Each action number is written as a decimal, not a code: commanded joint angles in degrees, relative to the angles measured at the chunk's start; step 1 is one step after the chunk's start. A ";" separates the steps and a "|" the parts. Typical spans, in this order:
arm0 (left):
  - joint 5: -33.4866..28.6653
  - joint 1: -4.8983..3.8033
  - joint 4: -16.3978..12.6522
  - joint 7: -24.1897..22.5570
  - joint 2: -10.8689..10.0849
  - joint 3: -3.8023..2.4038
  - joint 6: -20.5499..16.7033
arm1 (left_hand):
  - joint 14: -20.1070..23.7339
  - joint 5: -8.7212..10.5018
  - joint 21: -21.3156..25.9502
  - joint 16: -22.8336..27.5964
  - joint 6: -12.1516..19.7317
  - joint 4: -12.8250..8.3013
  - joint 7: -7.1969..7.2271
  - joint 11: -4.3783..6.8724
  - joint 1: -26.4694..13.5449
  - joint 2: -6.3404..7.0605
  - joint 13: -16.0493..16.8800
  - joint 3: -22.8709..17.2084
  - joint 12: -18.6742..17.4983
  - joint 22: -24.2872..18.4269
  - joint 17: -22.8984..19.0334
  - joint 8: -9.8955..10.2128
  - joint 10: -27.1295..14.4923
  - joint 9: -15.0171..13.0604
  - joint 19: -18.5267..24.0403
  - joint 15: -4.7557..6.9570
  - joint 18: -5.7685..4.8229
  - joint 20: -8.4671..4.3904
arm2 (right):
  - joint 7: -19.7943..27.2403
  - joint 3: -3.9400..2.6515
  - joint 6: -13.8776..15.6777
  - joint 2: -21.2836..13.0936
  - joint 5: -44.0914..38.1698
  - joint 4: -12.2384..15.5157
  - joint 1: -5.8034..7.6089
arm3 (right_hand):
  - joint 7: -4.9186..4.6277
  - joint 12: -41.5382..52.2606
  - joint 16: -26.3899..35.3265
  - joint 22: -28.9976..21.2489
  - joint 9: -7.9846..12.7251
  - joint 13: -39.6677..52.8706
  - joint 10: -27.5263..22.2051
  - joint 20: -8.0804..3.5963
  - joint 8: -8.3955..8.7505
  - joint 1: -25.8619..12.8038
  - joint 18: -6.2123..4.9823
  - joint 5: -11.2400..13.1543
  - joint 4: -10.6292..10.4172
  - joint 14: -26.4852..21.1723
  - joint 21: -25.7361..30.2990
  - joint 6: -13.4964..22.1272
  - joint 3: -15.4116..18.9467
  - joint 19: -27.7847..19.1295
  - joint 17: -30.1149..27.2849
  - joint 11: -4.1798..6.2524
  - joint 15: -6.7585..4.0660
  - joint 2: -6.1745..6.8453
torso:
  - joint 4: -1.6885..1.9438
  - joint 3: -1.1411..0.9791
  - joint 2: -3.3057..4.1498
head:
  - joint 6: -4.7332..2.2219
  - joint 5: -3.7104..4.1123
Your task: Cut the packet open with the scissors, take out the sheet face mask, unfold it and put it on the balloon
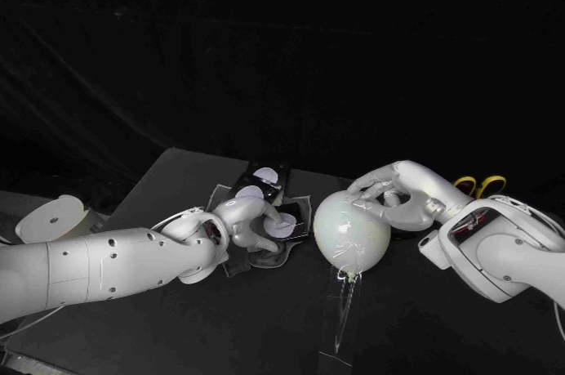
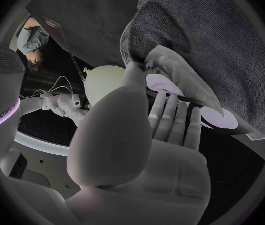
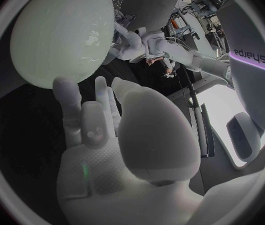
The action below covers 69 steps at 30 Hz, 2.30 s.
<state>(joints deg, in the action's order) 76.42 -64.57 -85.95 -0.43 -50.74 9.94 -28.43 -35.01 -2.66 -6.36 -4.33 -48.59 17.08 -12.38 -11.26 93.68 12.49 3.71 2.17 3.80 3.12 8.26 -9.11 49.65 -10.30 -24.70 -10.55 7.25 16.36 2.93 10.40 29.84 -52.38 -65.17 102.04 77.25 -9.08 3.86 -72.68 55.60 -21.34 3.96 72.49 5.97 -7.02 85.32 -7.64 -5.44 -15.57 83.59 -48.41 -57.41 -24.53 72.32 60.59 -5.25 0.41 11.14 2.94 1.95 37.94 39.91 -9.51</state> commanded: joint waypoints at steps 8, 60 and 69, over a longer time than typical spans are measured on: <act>-1.57 -0.02 -1.24 0.04 -0.27 -0.59 -1.38 | -3.18 -0.15 -0.59 -0.75 -1.21 -0.01 -0.46 -0.31 -1.02 -0.49 0.03 -1.25 0.07 0.16 0.52 -0.74 1.84 -0.24 -1.28 -0.37 1.73 0.29 | 0.11 -0.07 -0.18 -0.25 -0.77 0.12 0.00 | -0.42 -0.22 -0.16 0.18 -0.09 0.06 -0.29 0.06 -0.02 -0.30 -0.55 0.06 -0.05 -0.09 0.15 0.16 -0.24 -0.38 0.09 0.19 0.03 0.05 | 0.12 0.02 -0.04 | 0.17 0.31; 4.90 0.99 2.24 7.79 3.36 -1.25 3.54 | 12.20 -0.38 2.00 1.75 10.57 0.21 1.06 1.88 -1.29 4.60 -0.88 9.24 -0.98 -0.61 -3.34 3.57 -18.54 2.09 5.69 1.10 -3.76 0.36 | 0.12 -0.14 -0.49 -0.52 -0.77 0.24 0.01 | -0.49 -0.26 -0.02 0.07 -0.09 0.05 -0.43 0.11 0.03 -0.53 -0.62 0.07 -0.02 -0.27 0.42 0.35 -0.23 -0.64 -0.34 0.12 0.08 0.21 | 0.12 0.00 -0.02 | 0.24 0.82; 5.55 1.39 2.86 8.14 3.61 -1.24 3.64 | 6.01 -0.27 0.94 0.14 5.03 0.14 0.20 0.76 1.12 1.95 -0.34 3.52 -0.07 -0.08 -2.00 1.61 -12.02 0.69 2.75 0.64 -0.95 -1.09 | 0.07 -0.14 -0.66 -0.54 -0.76 0.25 0.01 | -0.50 -0.26 -0.07 0.25 -0.09 0.05 -0.43 0.12 0.04 -0.56 -0.58 0.07 -0.02 -0.26 0.22 0.37 -0.25 -0.57 -0.27 0.11 0.09 0.20 | 0.05 0.05 -0.04 | 0.39 0.79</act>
<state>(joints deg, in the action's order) 80.69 -63.47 -83.43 6.44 -47.20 8.55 -26.17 -28.61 -2.53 -5.04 -3.99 -43.22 17.30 -11.19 -10.51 94.33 15.32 3.32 6.12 3.55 2.99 6.18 -7.30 37.21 -9.52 -21.64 -9.91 5.35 15.26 2.88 10.30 29.80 -52.90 -65.31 102.20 77.26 -9.18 3.86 -72.67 55.80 -21.37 3.96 72.48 6.18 -7.02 85.33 -7.44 -5.44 -15.57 83.49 -48.37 -56.91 -24.52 72.12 60.22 -5.25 0.51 11.14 3.01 1.98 37.88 40.25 -8.70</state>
